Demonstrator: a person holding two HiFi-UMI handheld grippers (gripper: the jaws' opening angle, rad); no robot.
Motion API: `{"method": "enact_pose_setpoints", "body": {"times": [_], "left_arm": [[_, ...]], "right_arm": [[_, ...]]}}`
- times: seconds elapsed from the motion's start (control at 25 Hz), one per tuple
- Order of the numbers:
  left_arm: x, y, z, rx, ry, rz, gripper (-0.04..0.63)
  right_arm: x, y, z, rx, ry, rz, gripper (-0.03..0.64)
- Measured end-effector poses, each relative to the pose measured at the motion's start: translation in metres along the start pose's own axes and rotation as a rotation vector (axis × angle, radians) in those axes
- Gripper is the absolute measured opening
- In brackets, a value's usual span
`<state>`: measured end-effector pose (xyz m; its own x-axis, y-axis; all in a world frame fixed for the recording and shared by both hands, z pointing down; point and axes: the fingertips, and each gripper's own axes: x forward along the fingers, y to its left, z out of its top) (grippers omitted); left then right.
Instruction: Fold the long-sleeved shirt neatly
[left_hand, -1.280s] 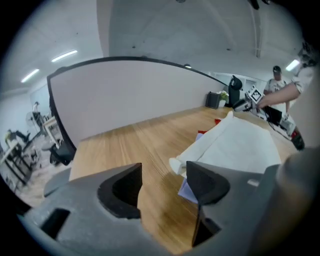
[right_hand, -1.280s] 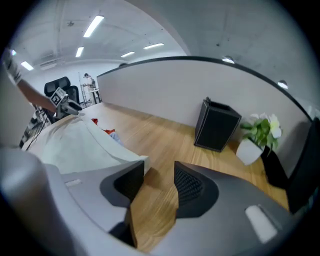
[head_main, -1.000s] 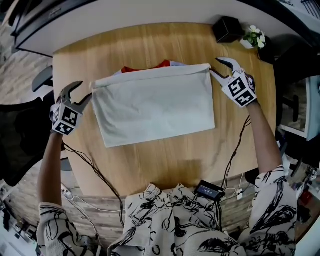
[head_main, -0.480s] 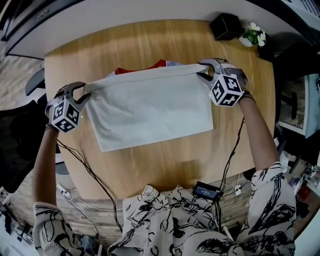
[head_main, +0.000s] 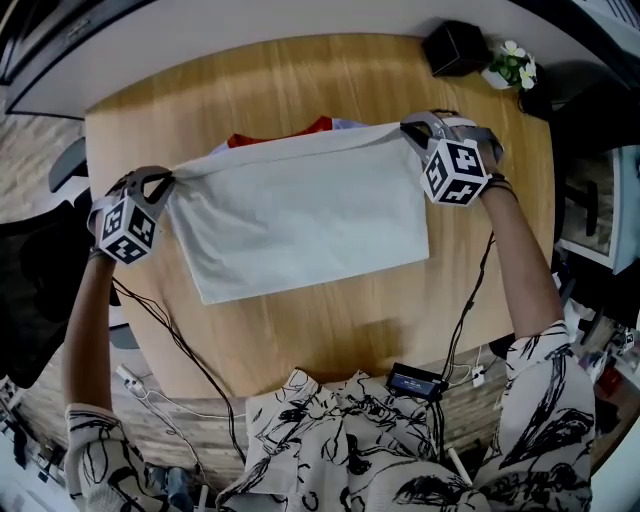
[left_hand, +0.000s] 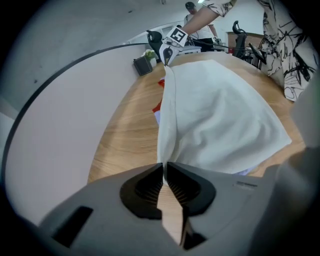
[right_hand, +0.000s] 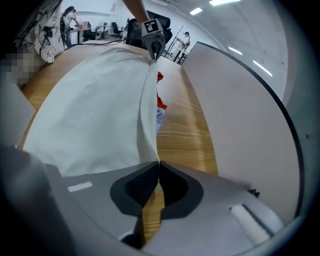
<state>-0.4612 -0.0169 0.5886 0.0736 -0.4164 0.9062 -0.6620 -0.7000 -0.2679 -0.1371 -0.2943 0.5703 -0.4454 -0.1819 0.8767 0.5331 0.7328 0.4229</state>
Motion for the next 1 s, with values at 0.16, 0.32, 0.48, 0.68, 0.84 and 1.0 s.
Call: {"method": "enact_pose_setpoints", "body": {"times": [0.16, 0.32, 0.48, 0.68, 0.84, 1.0], "left_arm": [[-0.002, 0.017, 0.001, -0.178, -0.059, -0.037, 0.034], [-0.001, 0.036, -0.003, -0.445, -0.125, -0.095, 0.034], [0.009, 0.046, -0.010, -0.544, -0.094, -0.099, 0.035], [0.015, 0.052, -0.016, -0.621, -0.061, -0.106, 0.060], [0.015, 0.064, -0.027, -0.752, -0.084, -0.075, 0.151], [-0.008, 0.103, -0.056, -0.839, -0.110, 0.181, 0.139]], "right_arm": [[0.002, -0.013, -0.005, 0.139, 0.001, 0.004, 0.020], [0.011, -0.020, -0.012, 0.253, 0.023, 0.034, 0.020], [0.024, -0.026, -0.017, 0.339, 0.054, 0.039, 0.021], [0.034, -0.026, -0.021, 0.410, 0.072, 0.036, 0.034], [0.036, -0.032, -0.033, 0.643, 0.025, 0.028, 0.087], [0.025, -0.048, -0.050, 0.859, -0.027, -0.044, 0.137]]}}
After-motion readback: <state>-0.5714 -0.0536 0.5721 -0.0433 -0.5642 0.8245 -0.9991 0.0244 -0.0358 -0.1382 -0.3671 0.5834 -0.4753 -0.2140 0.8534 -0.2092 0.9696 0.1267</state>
